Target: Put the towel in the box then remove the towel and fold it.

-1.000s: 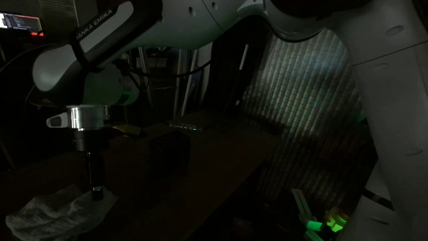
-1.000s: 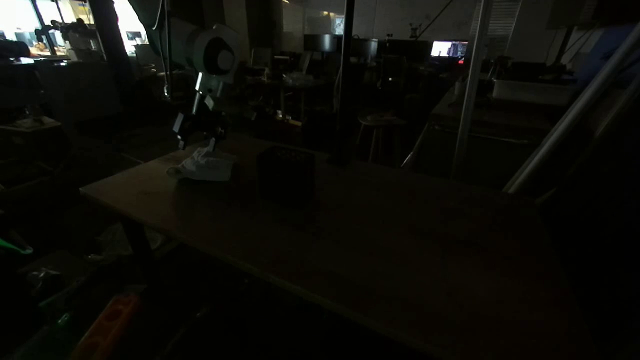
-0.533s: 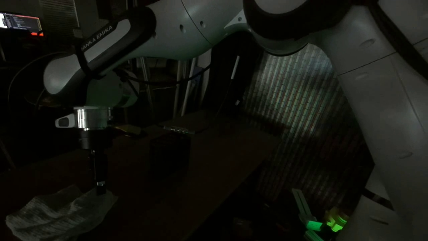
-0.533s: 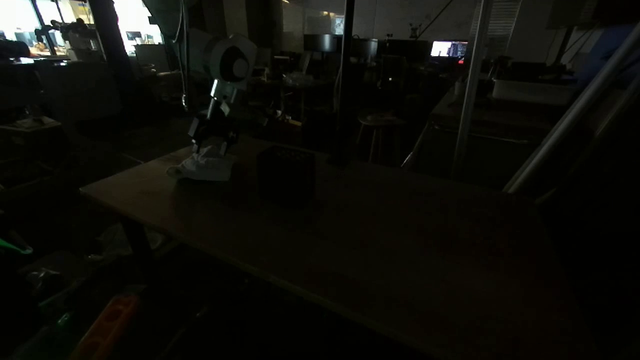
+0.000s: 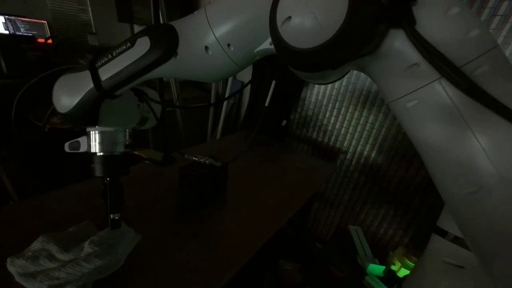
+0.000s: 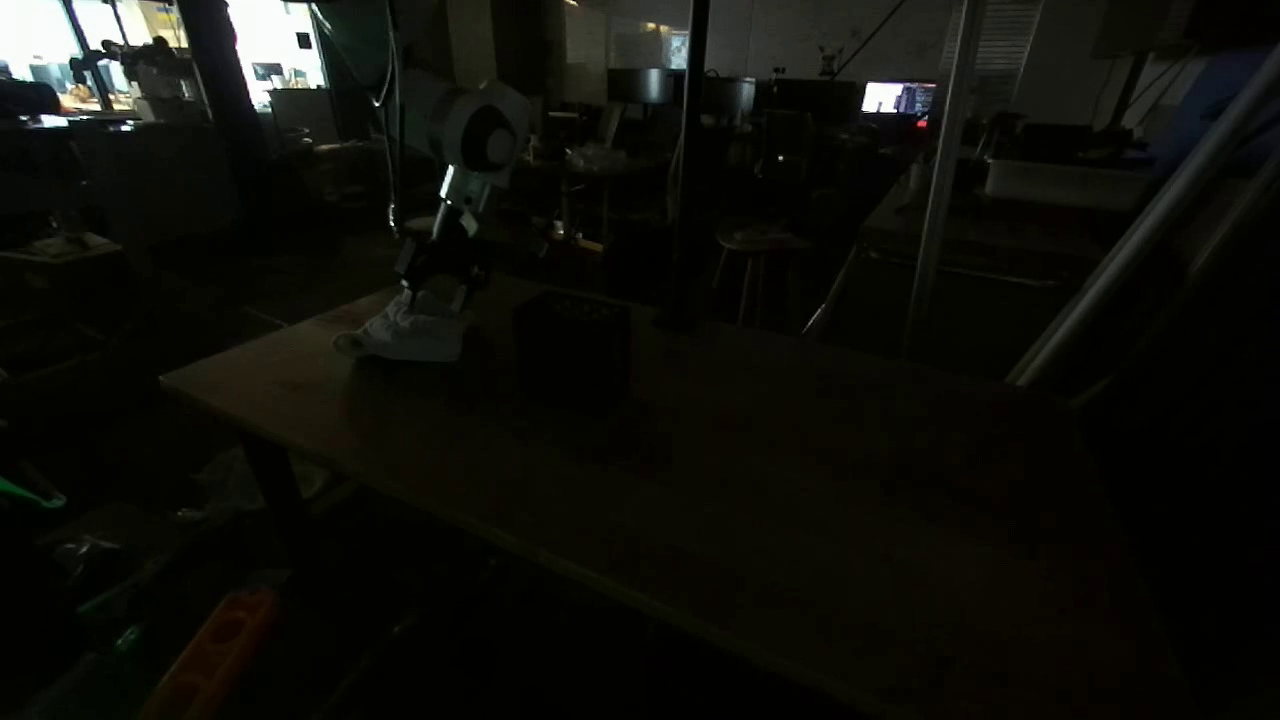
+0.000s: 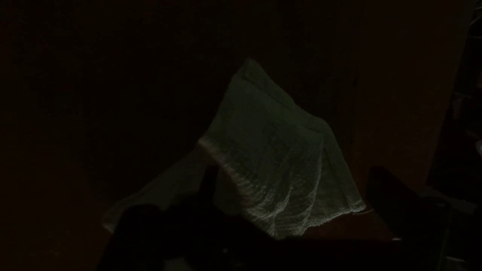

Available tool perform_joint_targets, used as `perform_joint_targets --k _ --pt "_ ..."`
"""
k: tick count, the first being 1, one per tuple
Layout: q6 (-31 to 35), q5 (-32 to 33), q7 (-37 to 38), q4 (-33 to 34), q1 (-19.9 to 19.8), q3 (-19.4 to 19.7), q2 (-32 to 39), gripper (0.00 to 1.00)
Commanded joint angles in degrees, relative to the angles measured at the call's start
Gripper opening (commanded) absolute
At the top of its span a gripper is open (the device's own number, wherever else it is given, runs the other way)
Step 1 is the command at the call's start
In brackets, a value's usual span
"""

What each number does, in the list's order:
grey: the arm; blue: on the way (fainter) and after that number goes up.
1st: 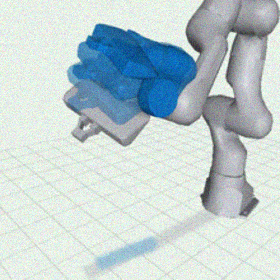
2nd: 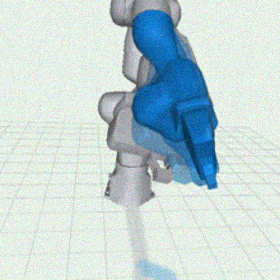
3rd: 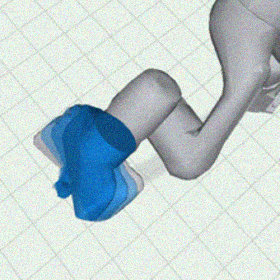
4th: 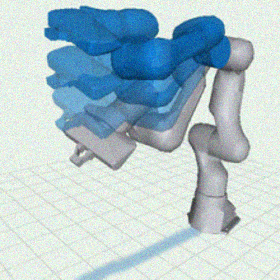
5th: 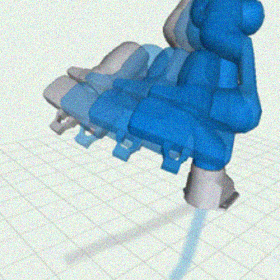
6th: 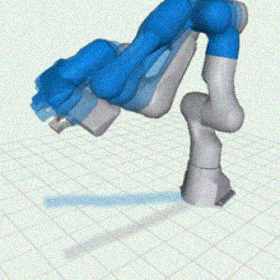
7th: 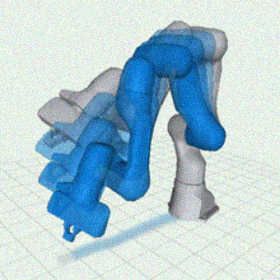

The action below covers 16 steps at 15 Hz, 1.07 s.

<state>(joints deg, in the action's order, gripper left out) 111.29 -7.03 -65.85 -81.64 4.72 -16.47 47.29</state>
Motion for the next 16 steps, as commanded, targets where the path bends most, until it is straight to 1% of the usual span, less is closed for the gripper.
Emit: perform_joint_targets --k 1,5,9,12,14,15,16 --pt "-3.55 0.05 -0.73 7.80 0.88 0.01 4.79 1.00" --pt "-4.32 -0.12 -0.46 11.98 1.74 -0.32 8.49 1.00" --pt "-4.74 -0.15 -0.10 14.14 2.62 -0.58 10.68 0.99" --pt "-4.56 -0.30 0.29 14.60 2.96 -0.62 11.16 0.95" --pt "-4.46 -0.34 0.64 14.32 3.16 -0.63 10.95 0.83" --pt "-4.46 -0.41 0.75 14.19 3.20 -0.67 10.83 0.68" --pt "-4.33 -0.50 0.98 13.90 3.24 -0.73 10.59 0.61"
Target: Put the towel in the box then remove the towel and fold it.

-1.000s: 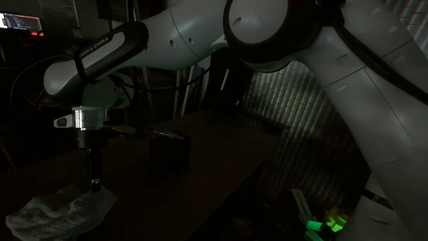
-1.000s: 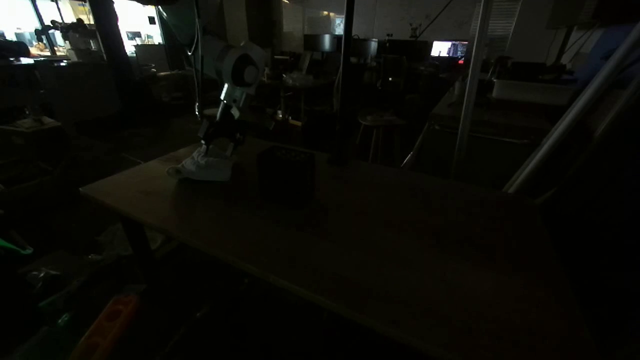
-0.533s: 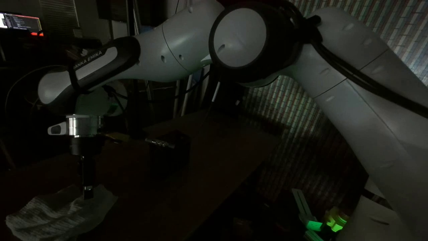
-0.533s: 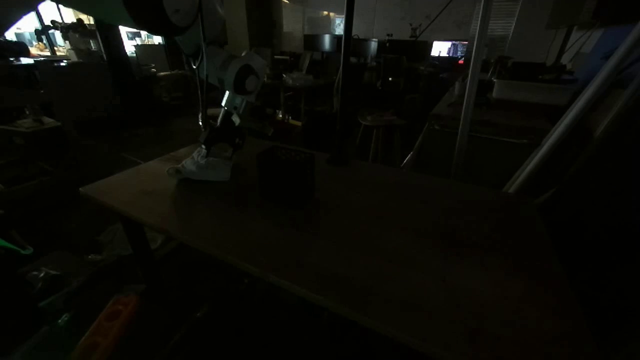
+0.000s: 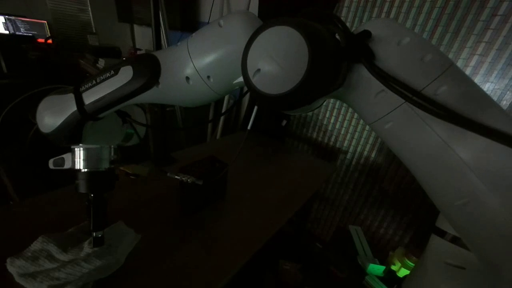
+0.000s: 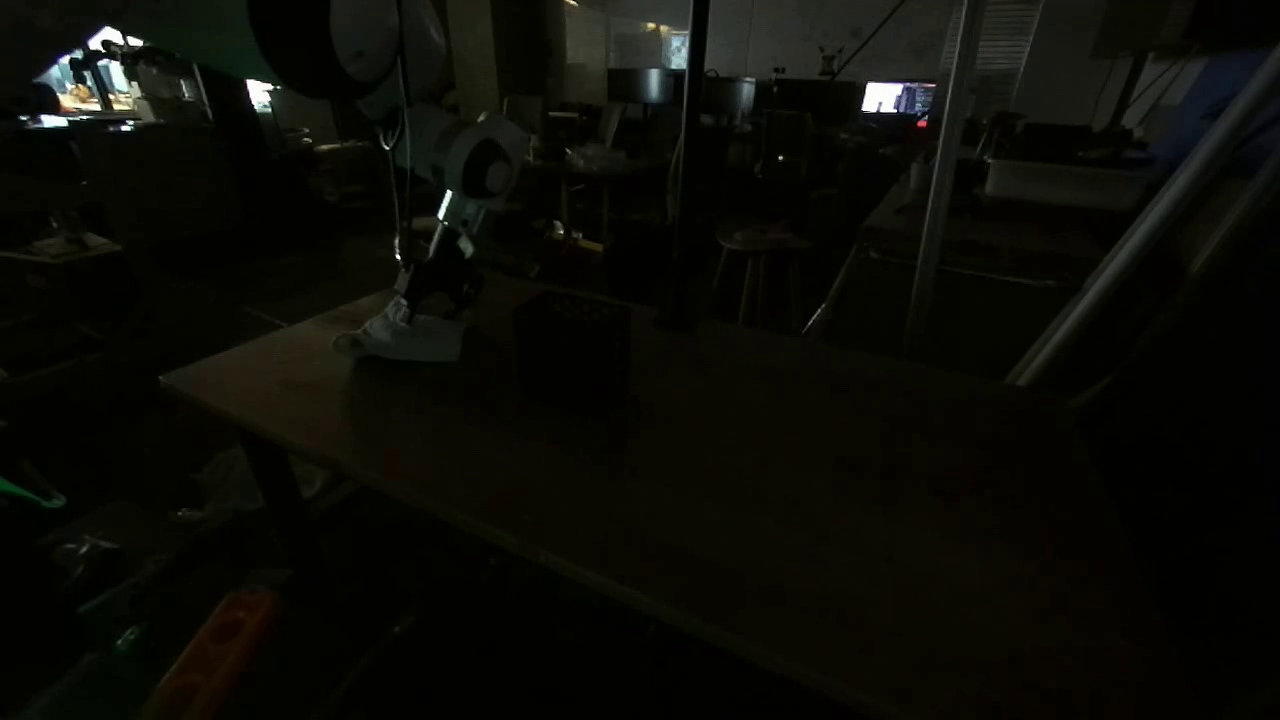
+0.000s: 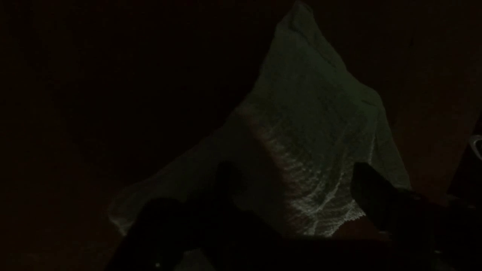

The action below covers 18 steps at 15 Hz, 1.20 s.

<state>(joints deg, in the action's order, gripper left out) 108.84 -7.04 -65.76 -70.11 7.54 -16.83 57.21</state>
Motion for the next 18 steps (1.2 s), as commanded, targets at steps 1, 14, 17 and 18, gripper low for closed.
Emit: perform_joint_targets --k 1,14,17,18 --pt "-1.76 -0.59 1.03 2.16 0.41 -0.44 0.56 0.53" --pt "-2.63 0.04 2.25 -0.67 1.05 -0.53 -3.17 0.01" --pt "-3.37 0.58 3.34 -1.23 0.11 0.75 -5.58 0.01" --pt "-3.68 0.69 4.02 -1.17 -0.38 1.45 -6.51 0.01"
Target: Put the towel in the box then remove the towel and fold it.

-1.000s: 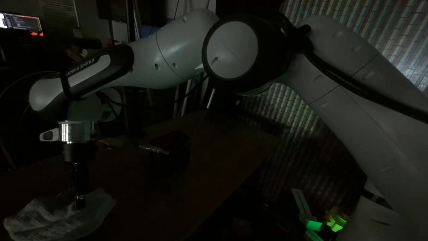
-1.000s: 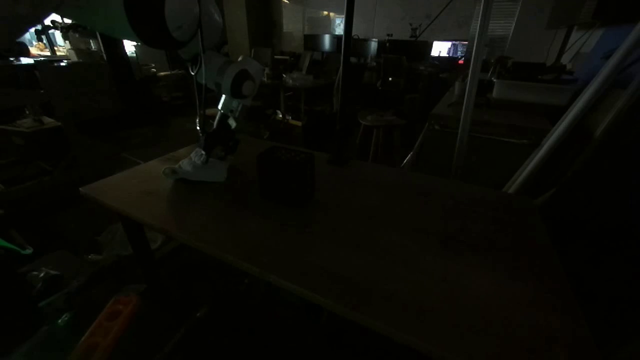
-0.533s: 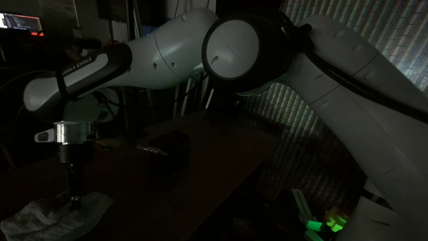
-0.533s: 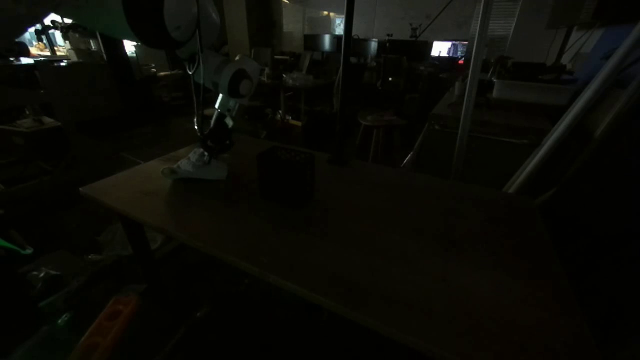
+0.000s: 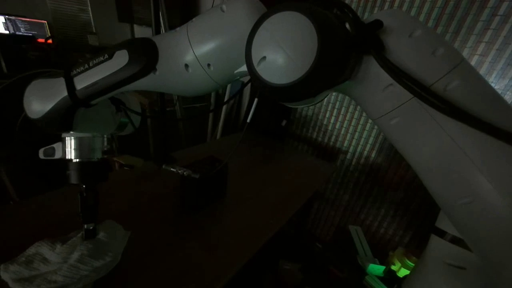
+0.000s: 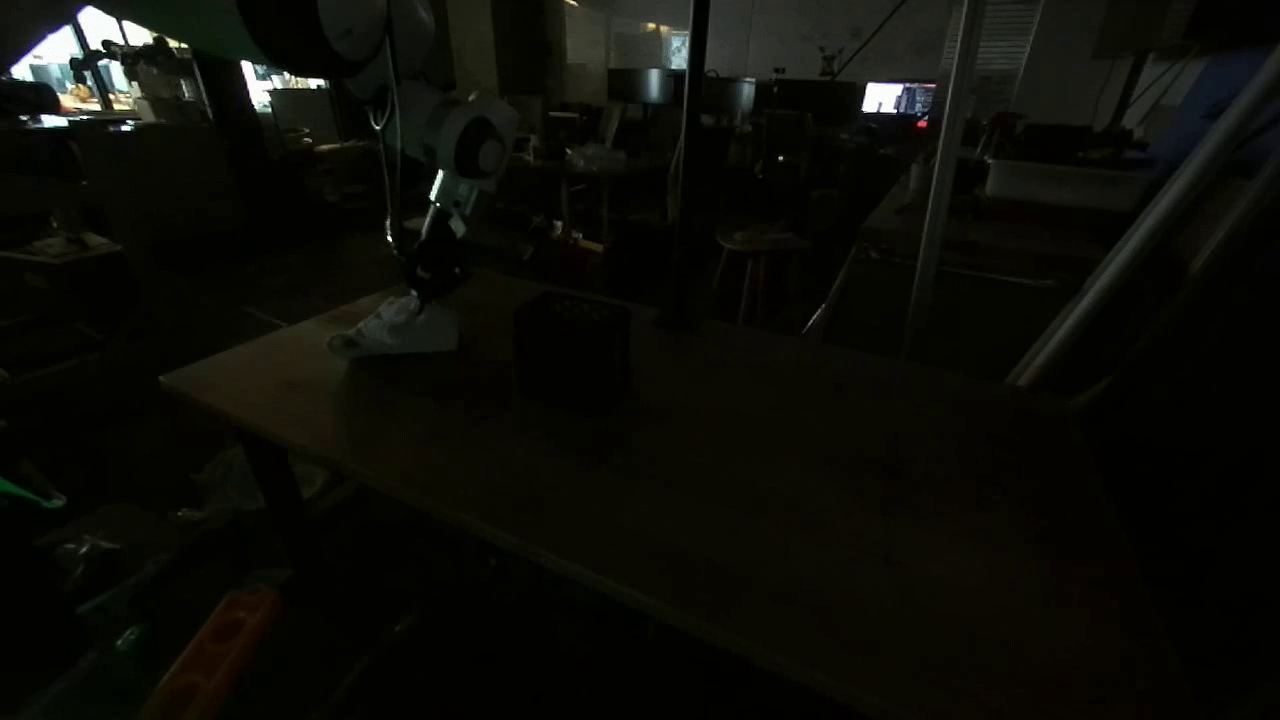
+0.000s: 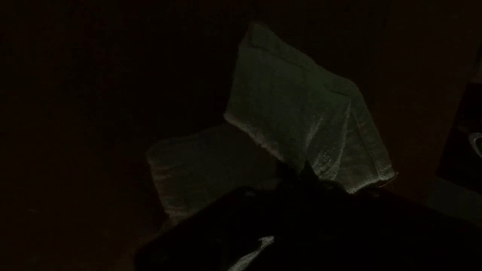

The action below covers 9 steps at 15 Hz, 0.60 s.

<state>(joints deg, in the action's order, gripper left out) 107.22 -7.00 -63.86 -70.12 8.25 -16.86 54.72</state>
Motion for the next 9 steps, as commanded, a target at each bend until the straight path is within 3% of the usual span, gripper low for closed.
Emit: perform_joint_targets --k 1,9 --pt "-2.20 0.73 2.53 -1.09 -1.57 2.08 -4.94 0.01" --pt "-3.28 2.67 7.26 2.03 -5.18 7.08 -10.56 0.01"
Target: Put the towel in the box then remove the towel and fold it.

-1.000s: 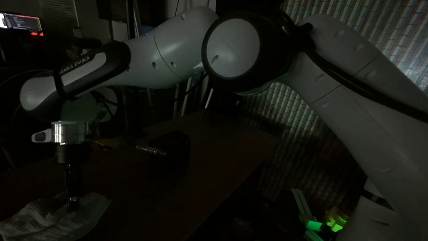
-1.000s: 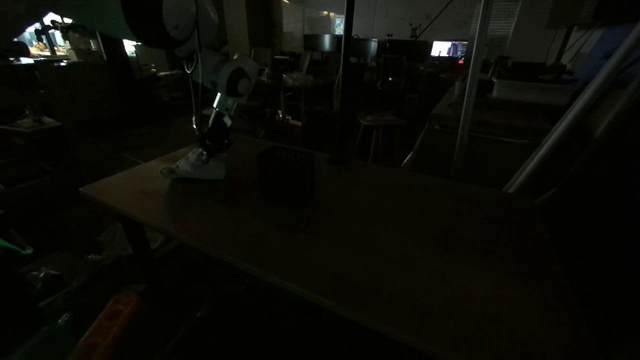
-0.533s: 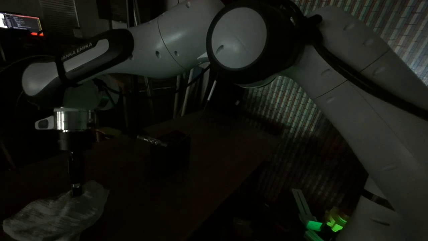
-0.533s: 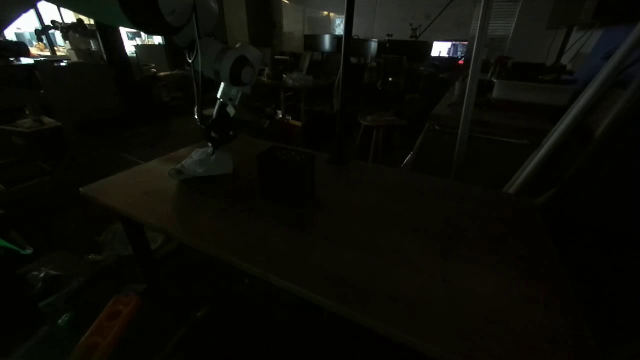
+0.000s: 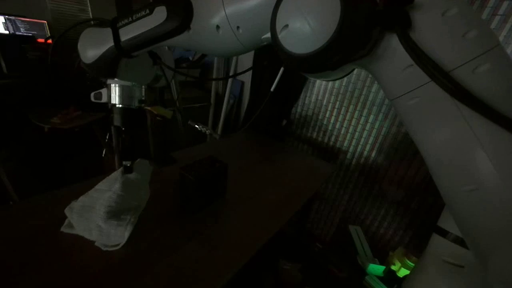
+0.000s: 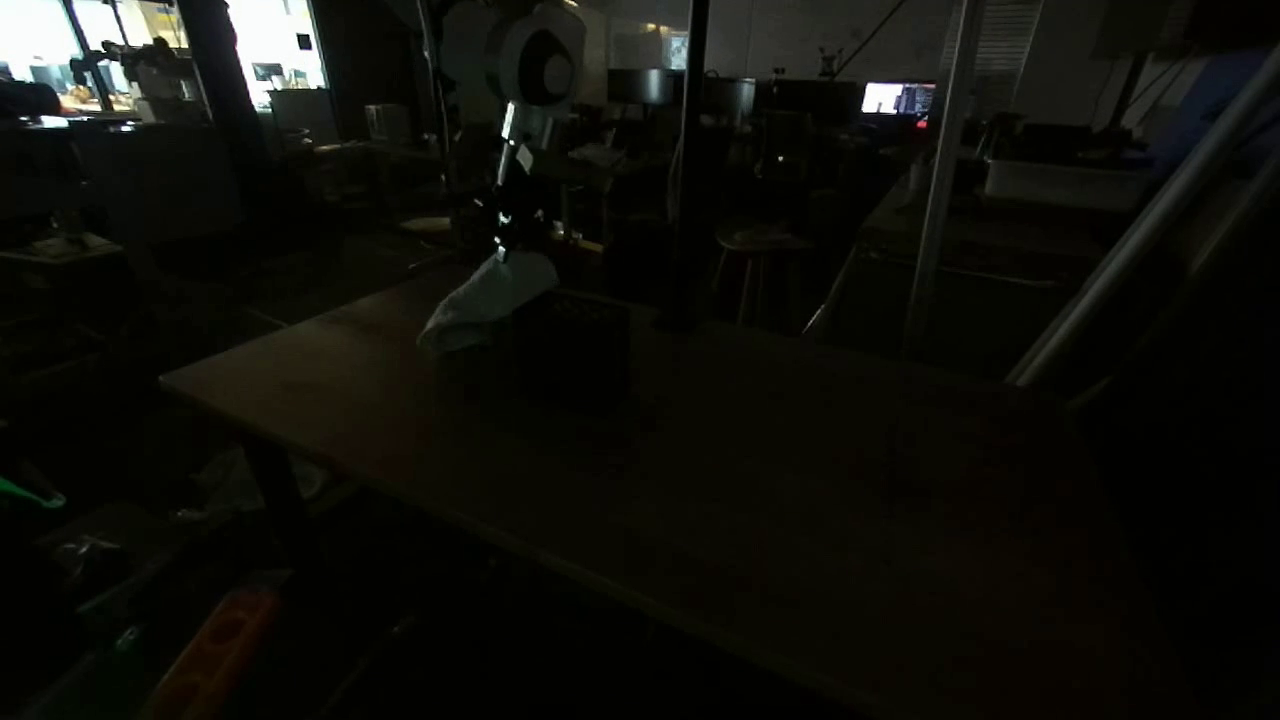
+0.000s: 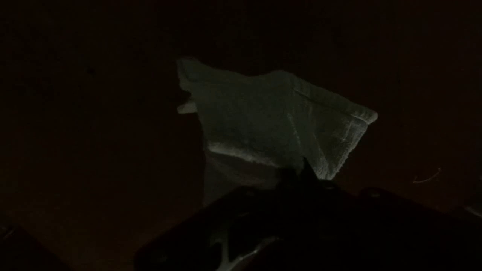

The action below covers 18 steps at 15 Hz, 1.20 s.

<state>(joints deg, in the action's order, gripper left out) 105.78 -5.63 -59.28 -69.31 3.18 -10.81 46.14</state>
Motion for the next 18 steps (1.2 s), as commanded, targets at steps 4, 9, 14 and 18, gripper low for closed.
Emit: perform_joint_targets --k 4,9,14,18 --pt "-2.20 1.69 4.67 1.14 0.05 1.10 -3.10 0.01" --pt "-1.21 1.16 6.93 -0.72 0.77 0.47 -3.55 0.01" --pt "-0.31 0.58 8.59 -2.69 1.42 -0.44 -3.89 0.01" --pt "0.23 0.31 9.51 -3.68 1.67 -1.29 -4.45 0.01"
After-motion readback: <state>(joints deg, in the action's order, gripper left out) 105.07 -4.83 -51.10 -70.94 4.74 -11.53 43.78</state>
